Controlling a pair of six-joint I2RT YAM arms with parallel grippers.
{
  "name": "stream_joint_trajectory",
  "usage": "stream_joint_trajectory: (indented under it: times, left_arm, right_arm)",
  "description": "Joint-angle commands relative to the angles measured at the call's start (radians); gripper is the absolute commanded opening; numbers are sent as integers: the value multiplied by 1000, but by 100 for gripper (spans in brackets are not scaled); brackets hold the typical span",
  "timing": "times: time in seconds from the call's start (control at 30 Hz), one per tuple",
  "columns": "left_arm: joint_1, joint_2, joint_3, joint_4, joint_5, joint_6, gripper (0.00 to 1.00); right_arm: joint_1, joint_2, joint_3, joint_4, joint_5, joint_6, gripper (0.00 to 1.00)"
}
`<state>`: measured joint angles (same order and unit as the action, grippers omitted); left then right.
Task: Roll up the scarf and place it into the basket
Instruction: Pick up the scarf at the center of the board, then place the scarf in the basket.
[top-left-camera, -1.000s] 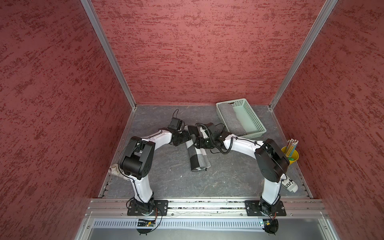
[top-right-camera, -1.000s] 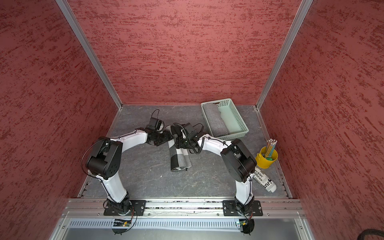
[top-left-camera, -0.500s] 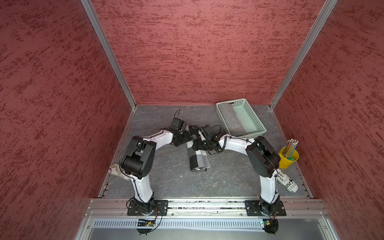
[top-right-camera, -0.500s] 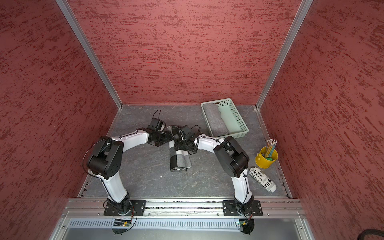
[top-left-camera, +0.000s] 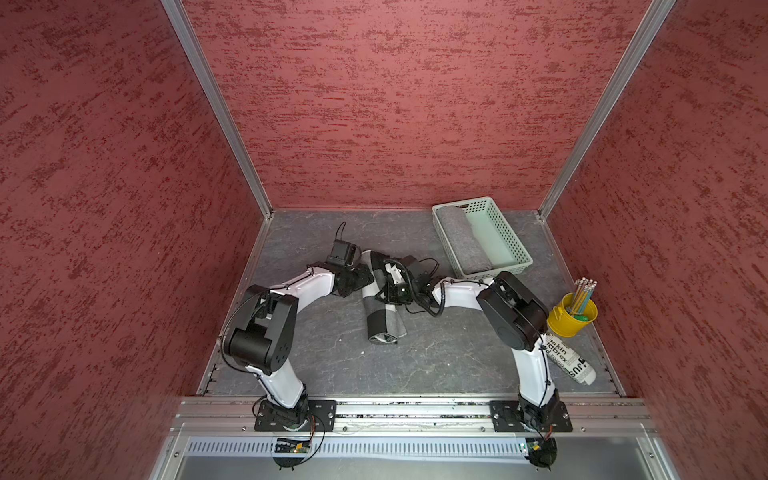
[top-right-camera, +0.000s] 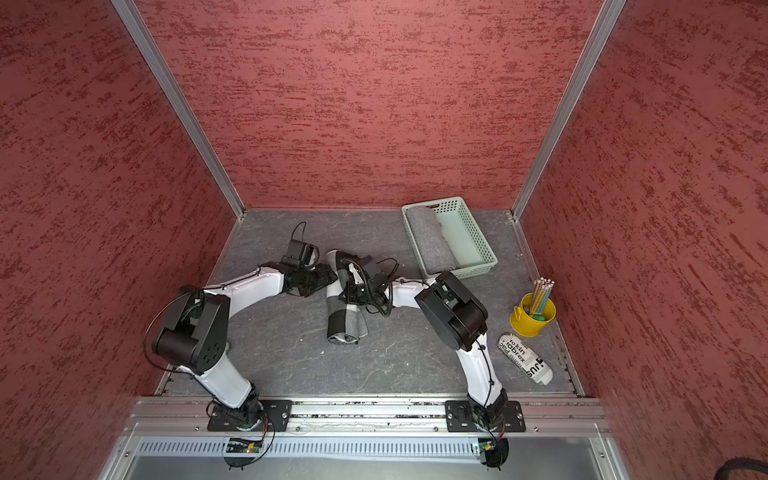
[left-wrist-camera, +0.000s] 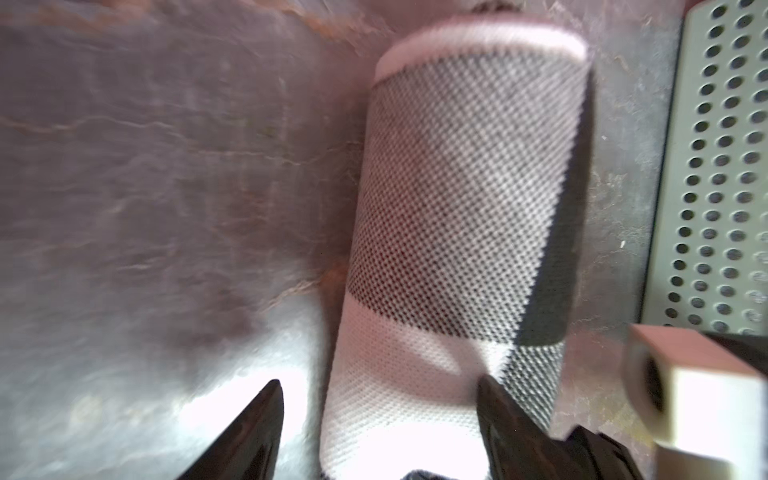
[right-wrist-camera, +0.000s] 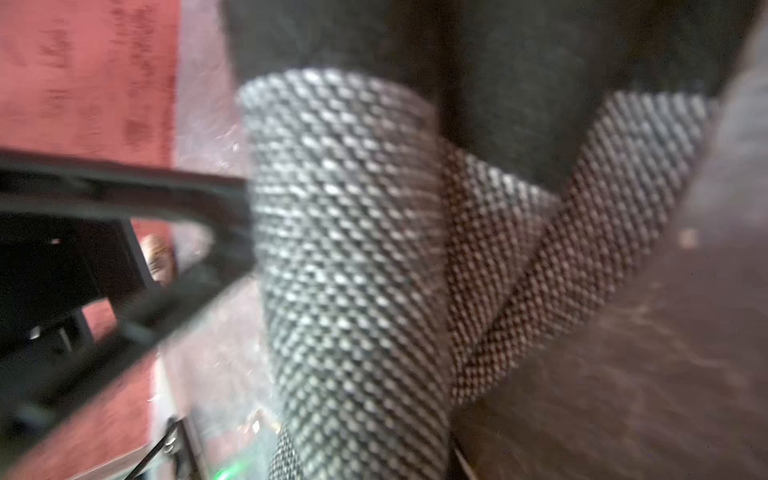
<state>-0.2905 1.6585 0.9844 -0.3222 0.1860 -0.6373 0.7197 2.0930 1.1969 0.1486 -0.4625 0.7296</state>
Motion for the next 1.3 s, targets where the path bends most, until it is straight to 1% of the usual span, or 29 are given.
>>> stream_joint_trajectory:
  times: [0.0, 0.07, 0.17, 0.27, 0.33, 0.37, 0.43, 0.53, 0.63, 0.73, 0.83, 0.9, 1.0, 1.13, 1.27]
  left_arm:
    - [38, -101, -22, 12, 9, -8, 75]
    - [68, -164, -40, 11, 8, -14, 75]
    - [113, -250, -65, 11, 8, -17, 78]
    - [160, -318, -85, 7, 18, -22, 90]
    - [185, -352, -94, 0, 28, -21, 96]
    - [197, -369, -99, -7, 29, -21, 100]
    - [213, -394, -106, -17, 31, -18, 99]
    - [230, -418, -109, -34, 25, -19, 99]
    - [231, -421, -114, -30, 26, -22, 100]
    - [233, -417, -125, -19, 39, -35, 99]
    - [233, -411, -129, -15, 47, -40, 99]
    - [234, -408, -131, -17, 48, -41, 100]
    - [234, -410, -135, -21, 52, -39, 99]
    - [235, -406, -138, -39, 47, -26, 100]
    - [243, -391, -132, -57, 47, -5, 100]
  right_arm:
    - [-48, 9, -134, 187, -177, 76, 0]
    - [-71, -41, -158, 282, -234, 82, 0]
    - [-94, -105, -153, 326, -287, 79, 0]
    - [-119, -147, -139, 341, -311, 101, 0]
    - [-134, -175, -128, 349, -327, 112, 0]
    - [-144, -194, -119, 338, -334, 106, 0]
    - [-161, -233, -85, 274, -341, 68, 0]
    - [-186, -294, 10, 54, -321, -73, 0]
    - [-230, -340, 125, -184, -267, -219, 0]
    - [-295, -375, 247, -403, -189, -361, 0]
    - [-379, -397, 337, -527, -137, -457, 0]
    - [-447, -394, 399, -601, -55, -515, 0]
    - [-529, -379, 462, -664, 84, -596, 0]
    - [-633, -344, 512, -676, 223, -663, 0]
    - [-656, -318, 515, -612, 463, -728, 0]
